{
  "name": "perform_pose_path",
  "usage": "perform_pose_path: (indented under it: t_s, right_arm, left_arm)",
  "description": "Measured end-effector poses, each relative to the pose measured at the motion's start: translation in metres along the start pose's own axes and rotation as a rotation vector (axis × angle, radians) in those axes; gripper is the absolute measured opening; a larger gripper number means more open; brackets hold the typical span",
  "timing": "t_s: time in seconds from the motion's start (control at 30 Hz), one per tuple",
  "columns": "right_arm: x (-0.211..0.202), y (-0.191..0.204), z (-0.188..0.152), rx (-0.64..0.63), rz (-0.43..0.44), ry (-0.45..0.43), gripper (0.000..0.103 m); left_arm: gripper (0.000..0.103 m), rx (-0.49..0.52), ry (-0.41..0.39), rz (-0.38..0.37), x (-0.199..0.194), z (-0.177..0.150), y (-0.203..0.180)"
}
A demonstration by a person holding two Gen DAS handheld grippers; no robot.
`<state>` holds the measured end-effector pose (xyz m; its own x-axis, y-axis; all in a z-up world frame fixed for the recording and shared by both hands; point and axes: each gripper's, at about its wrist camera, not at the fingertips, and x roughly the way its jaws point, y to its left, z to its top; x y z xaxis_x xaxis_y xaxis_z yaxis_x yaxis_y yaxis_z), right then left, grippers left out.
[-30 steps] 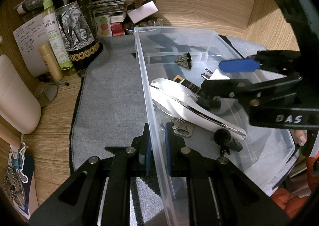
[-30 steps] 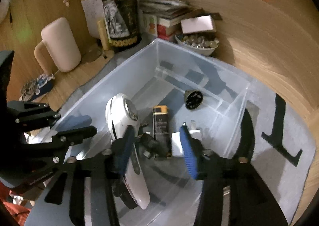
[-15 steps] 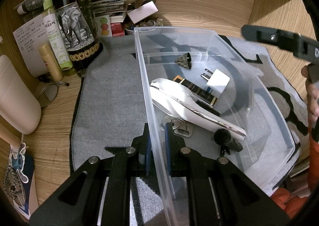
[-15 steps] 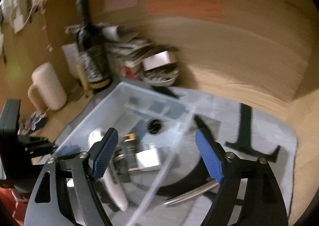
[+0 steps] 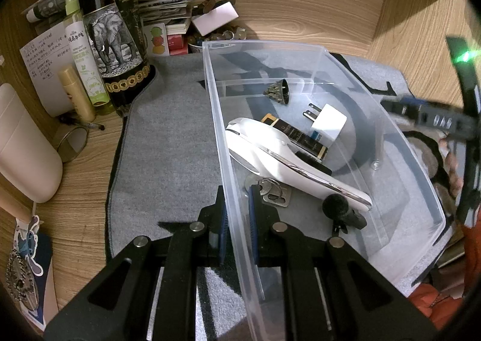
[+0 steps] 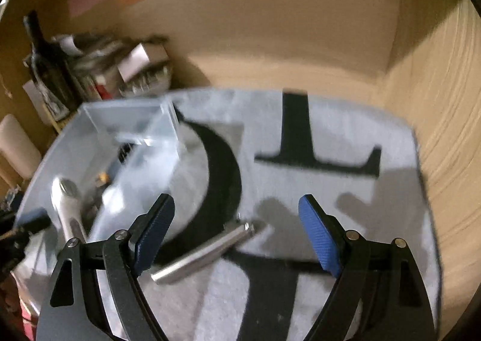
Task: Organize rigid objects
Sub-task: 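Grasp the silver metal tube upright with the right tool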
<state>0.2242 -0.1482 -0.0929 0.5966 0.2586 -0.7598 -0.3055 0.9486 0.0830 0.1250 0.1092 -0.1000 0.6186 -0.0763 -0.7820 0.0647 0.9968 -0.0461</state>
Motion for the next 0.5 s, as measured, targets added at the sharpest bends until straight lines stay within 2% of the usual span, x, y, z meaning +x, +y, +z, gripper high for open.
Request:
perform_pose_path:
  t_s: [0.1, 0.23, 0.3, 0.37, 0.4, 0.47, 0.5]
  right_arm:
    - [0.016, 0.001, -0.015, -0.002, 0.024, 0.06, 0.083]
    - [0.03, 0.008, -0.03, -0.032, 0.054, 0.109, 0.077]
    - [0.028, 0.01, -0.032, -0.063, 0.035, 0.096, 0.064]
    - [0.026, 0.01, -0.033, -0.089, 0.027, 0.094, 0.046]
    - [0.024, 0.008, -0.034, -0.099, 0.024, 0.091, 0.041]
    - [0.022, 0.003, -0.035, -0.105, 0.018, 0.087, 0.023]
    - [0.022, -0.001, -0.036, -0.103, 0.01, 0.084, 0.018]
  left_arm:
    - [0.011, -0.001, 0.0, 0.0, 0.0, 0.0, 0.0]
    - [0.011, 0.0, -0.001, 0.0, 0.0, 0.0, 0.0]
    - [0.011, -0.001, -0.001, 0.0, 0.0, 0.0, 0.0]
    - [0.011, -0.002, -0.001, -0.001, 0.0, 0.0, 0.0]
    - [0.011, -0.001, -0.001, -0.001, 0.0, 0.0, 0.0]
    - [0.011, 0.0, -0.001, 0.0, 0.0, 0.0, 0.0]
    - [0.011, 0.0, -0.001, 0.0, 0.0, 0.0, 0.0]
